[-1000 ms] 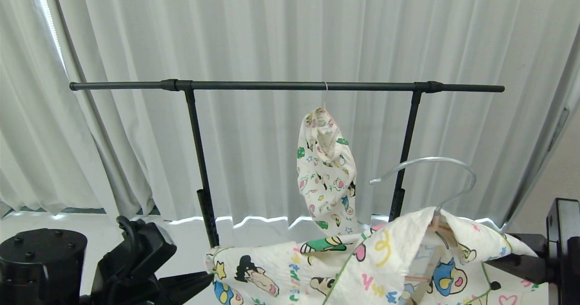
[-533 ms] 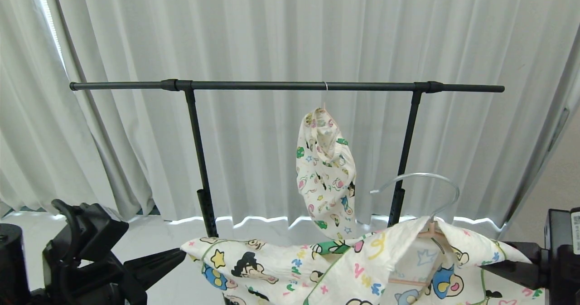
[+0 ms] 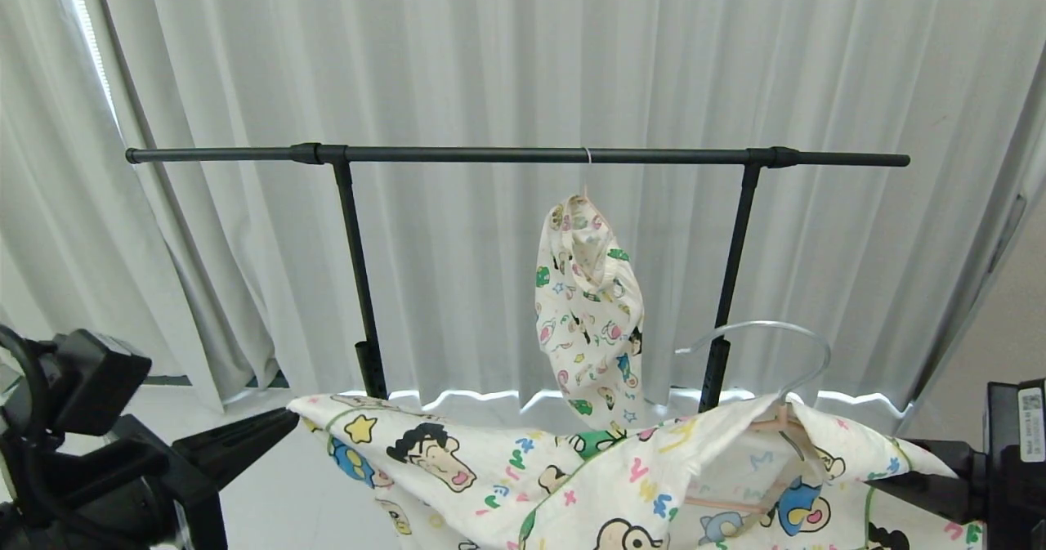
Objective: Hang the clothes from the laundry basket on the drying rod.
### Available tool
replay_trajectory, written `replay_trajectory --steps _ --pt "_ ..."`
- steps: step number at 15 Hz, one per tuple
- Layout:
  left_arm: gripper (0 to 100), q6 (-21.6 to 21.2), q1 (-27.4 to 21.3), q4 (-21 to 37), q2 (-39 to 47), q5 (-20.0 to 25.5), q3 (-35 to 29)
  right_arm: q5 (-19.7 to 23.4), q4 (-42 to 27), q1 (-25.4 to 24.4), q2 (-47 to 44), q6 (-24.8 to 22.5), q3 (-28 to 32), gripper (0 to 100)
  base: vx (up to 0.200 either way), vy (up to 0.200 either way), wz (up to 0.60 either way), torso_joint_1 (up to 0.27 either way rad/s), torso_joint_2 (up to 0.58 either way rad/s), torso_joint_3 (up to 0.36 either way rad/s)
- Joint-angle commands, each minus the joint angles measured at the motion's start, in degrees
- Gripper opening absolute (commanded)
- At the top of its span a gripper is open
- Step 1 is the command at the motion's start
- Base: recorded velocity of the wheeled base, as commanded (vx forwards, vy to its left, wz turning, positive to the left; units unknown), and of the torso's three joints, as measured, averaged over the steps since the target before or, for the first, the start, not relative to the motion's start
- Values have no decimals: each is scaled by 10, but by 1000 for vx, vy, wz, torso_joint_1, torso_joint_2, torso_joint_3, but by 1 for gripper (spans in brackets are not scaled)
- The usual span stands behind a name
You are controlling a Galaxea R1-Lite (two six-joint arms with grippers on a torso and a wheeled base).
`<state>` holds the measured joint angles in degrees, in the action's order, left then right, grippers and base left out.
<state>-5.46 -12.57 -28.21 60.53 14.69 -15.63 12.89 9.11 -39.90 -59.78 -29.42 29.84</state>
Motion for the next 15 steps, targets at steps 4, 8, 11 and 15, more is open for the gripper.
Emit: replay_trajectory --steps 4,8,11,15 --pt "0 38 40 -1 -8 -26 -53 1 0 1 -6 2 -2 0 0 0 0 0 0 0" --pt "0 35 55 -1 -9 -54 -22 8 2 0 -6 4 0 0 0 0 0 0 0 0" --pt "0 34 61 -1 28 -112 -22 22 4 -1 -3 43 16 0 0 0 0 0 0 0" --pt "0 34 45 -1 29 -113 -21 19 50 -1 -9 118 30 0 0 0 0 0 0 0"
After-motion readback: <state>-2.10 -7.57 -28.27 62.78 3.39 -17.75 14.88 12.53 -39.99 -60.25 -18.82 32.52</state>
